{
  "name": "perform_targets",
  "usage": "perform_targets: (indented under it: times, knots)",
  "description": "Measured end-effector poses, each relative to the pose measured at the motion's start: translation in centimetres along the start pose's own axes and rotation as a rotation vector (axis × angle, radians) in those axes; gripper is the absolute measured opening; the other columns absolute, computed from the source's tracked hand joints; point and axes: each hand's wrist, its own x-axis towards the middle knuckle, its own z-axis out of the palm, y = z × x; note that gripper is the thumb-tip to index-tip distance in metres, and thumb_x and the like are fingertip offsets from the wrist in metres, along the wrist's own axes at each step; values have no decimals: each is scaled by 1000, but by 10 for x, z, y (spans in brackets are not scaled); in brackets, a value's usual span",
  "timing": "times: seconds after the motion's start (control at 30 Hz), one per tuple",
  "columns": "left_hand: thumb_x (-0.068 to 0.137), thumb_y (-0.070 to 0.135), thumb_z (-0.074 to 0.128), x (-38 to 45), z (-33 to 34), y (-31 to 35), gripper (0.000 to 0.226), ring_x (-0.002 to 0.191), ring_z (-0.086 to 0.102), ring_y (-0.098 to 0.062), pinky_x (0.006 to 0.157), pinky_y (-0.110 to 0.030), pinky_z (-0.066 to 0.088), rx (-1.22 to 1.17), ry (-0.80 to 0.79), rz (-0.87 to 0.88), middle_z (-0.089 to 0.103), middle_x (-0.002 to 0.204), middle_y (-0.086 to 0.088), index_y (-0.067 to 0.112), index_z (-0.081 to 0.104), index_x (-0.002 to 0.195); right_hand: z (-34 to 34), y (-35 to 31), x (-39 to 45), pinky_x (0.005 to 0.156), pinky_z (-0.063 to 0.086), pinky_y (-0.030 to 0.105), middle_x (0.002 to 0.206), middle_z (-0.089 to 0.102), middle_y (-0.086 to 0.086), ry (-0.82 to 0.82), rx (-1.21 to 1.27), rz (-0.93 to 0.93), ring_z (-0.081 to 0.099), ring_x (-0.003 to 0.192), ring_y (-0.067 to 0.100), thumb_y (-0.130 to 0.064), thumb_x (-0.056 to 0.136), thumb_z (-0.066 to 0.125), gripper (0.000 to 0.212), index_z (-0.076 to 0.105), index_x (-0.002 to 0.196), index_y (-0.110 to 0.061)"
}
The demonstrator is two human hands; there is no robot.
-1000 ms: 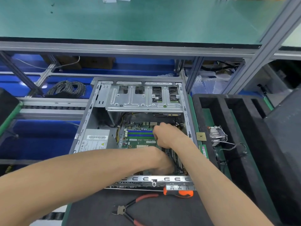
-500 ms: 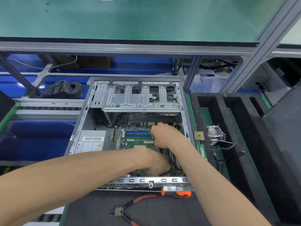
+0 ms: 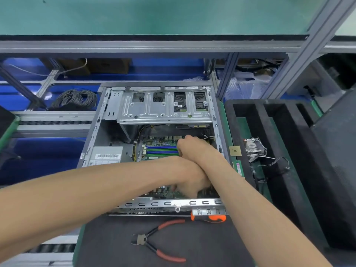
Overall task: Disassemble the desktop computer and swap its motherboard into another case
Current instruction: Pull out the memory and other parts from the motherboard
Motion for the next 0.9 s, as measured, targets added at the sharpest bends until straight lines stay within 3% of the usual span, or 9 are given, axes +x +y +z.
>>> perform_targets:
  times: [0.07,0.13,0.23,0.33,0.5,0.6,0.67,0.77,0.9]
  knots:
    - [95,3,51,-8,-3,-1,31,74,68,-30,50,-28,55,-3,-30,82,58,111,-19,-5,54,125,0,-2,-2,70,40,39,102,49,10,-4,2,-4,46,81,29,-15,92,55,18,59,109,-11]
    - [95,8,48,-18,-3,-4,19,66,68,-31,57,-39,60,-27,9,56,56,79,-14,-7,60,98,1,-4,-3,70,41,38,107,52,13,6,-11,6,48,82,30,-12,91,54,20,58,110,-11]
    - [98,22,48,-23,11,-20,31,58,56,-26,61,-34,50,92,193,4,51,62,-8,0,58,78,0,-4,-2,68,41,37,93,44,8,37,-25,11,46,81,30,-7,87,54,19,57,105,-12]
    - [101,28,47,-27,28,-37,37,61,50,-26,61,-32,44,34,307,-57,40,58,-1,10,50,69,0,-4,-1,67,40,37,89,36,4,56,-33,6,43,80,29,-6,86,54,22,57,107,-11]
    - [101,24,46,-40,38,-65,38,58,54,-23,62,-38,56,-24,382,-175,45,61,-1,14,46,65,1,-5,0,67,39,38,77,28,0,58,-49,10,42,80,28,-6,88,52,18,55,105,-11]
    - [96,22,48,-52,38,-82,25,57,49,-22,56,-33,44,49,396,-284,42,64,-1,12,54,74,1,-5,0,65,39,39,76,28,0,48,-67,12,43,79,28,-7,88,53,13,46,96,-14]
    - [95,25,49,-60,37,-93,25,59,50,-25,59,-34,44,104,409,-332,39,62,0,12,56,76,2,-4,1,65,41,39,76,29,0,42,-74,10,43,76,28,-7,88,53,13,45,94,-14]
    - [91,28,52,-68,35,-112,35,53,48,-20,69,-39,51,81,400,-390,42,60,-1,15,41,61,2,-3,2,63,42,38,75,31,0,31,-77,9,39,65,22,-6,88,53,12,44,93,-14]
    - [88,27,56,-56,36,-110,30,57,43,-18,75,-39,39,60,267,-445,42,68,0,19,40,64,3,-2,3,65,42,39,76,30,0,29,-81,7,42,71,26,-8,89,54,12,45,94,-14]
